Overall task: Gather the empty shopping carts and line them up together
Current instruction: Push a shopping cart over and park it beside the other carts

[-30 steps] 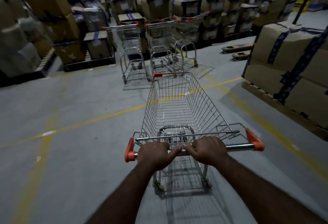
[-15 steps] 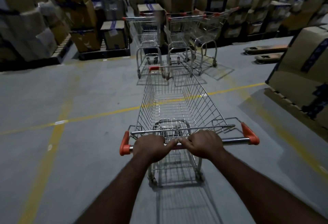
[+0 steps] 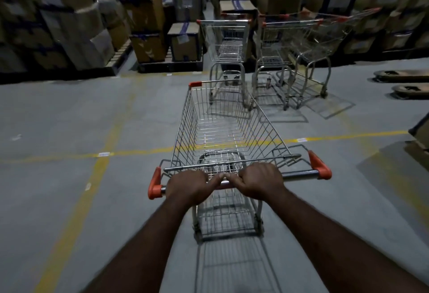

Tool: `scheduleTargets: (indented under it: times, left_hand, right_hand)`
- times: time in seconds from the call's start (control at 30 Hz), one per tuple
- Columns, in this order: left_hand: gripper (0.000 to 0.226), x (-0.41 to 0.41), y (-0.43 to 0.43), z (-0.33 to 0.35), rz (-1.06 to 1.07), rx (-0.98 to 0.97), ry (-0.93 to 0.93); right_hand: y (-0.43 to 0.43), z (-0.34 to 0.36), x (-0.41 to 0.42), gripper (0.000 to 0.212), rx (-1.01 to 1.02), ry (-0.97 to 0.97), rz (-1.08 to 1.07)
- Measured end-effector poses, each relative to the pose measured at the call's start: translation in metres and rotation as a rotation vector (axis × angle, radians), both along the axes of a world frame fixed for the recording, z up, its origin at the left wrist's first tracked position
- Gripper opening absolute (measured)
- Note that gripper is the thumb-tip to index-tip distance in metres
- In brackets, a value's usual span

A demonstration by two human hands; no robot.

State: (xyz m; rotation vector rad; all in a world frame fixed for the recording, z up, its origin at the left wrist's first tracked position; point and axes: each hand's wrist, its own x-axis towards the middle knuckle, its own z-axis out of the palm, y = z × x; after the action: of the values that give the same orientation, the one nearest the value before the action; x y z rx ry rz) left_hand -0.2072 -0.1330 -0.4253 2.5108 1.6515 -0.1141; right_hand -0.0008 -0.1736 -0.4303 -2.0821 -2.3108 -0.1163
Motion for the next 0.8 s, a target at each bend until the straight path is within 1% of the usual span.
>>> scheduleTargets:
  times: [0.23,0.33,0.4,0.47,0.57,0.63,0.77,0.8]
  left_hand:
    - [0.110,0.007,0.078,-0.001,0.108,-0.013,-0.006]
    - [0.118,0.005,0.112,0.001,0.117,-0.014,-0.036]
    - [0.121,0.000,0.138,0.002,0.133,-0.004,-0.037]
    - [0.117,-0.007,0.166,0.001,0.149,0.002,-0.023]
    - [0.107,-0.021,0.214,0.000,0.150,0.016,0.005]
    - [0.105,-0.031,0.248,-0.002,0.145,0.028,0.017]
    - [0.102,-0.057,0.321,-0.001,0.113,0.028,0.019]
    - [0.100,-0.063,0.338,0.000,0.099,0.025,0.017]
  right_hand:
    - [0.096,0.007,0.010,0.099,-0.034,0.009,0.107]
    - [0.137,0.011,0.006,0.109,-0.055,0.026,0.155]
    - [0.166,0.011,0.002,0.105,-0.054,0.010,0.171]
    - [0.195,0.011,-0.005,0.097,-0.058,0.002,0.178]
    - [0.242,0.010,-0.019,0.094,-0.043,-0.017,0.180]
    - [0.275,0.008,-0.030,0.098,-0.022,-0.023,0.179]
    - [0.343,0.006,-0.056,0.113,-0.007,-0.003,0.137]
    - [0.359,0.006,-0.063,0.113,-0.012,-0.005,0.126]
